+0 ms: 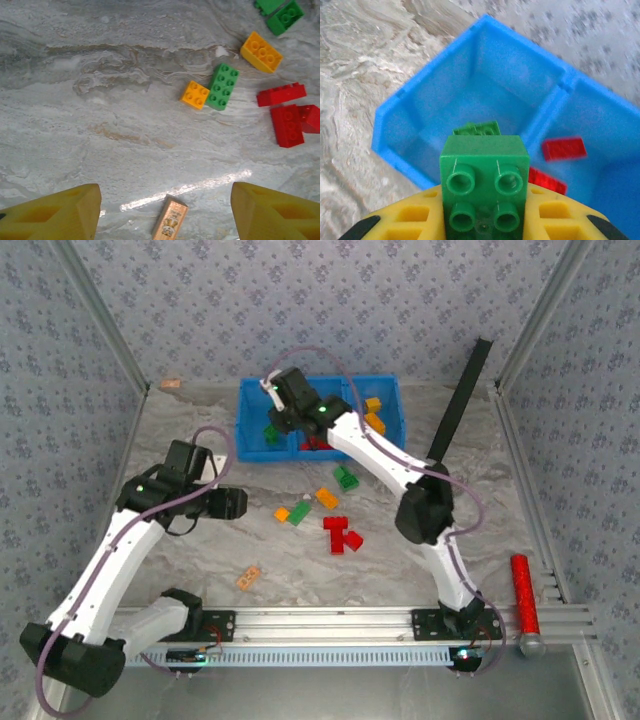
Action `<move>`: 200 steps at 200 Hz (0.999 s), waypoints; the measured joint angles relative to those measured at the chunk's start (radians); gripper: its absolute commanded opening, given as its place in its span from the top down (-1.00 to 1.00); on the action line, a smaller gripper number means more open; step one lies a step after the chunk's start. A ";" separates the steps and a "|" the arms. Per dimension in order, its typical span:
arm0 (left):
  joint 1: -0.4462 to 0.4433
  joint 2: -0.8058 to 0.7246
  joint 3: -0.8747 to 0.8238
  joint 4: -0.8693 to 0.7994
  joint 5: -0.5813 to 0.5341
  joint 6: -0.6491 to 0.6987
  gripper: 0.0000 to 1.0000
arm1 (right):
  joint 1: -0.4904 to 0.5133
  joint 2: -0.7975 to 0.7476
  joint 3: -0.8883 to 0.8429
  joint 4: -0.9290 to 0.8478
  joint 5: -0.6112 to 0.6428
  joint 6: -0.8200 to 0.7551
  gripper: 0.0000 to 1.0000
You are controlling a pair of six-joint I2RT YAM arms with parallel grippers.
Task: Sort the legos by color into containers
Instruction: Place the lego in the container.
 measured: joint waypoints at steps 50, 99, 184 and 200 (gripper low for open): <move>0.000 -0.040 -0.017 0.004 0.084 -0.039 -0.39 | 0.018 0.253 0.230 0.005 0.011 -0.159 0.38; 0.000 -0.056 -0.026 0.002 0.124 -0.064 -0.41 | 0.017 0.356 0.263 0.047 0.029 -0.267 0.23; -0.003 -0.051 -0.038 0.032 0.142 -0.113 -0.45 | 0.002 0.375 0.293 0.070 0.033 -0.306 -0.17; -0.016 -0.034 -0.051 0.062 0.141 -0.121 -0.45 | 0.000 0.367 0.293 0.061 0.033 -0.306 -0.18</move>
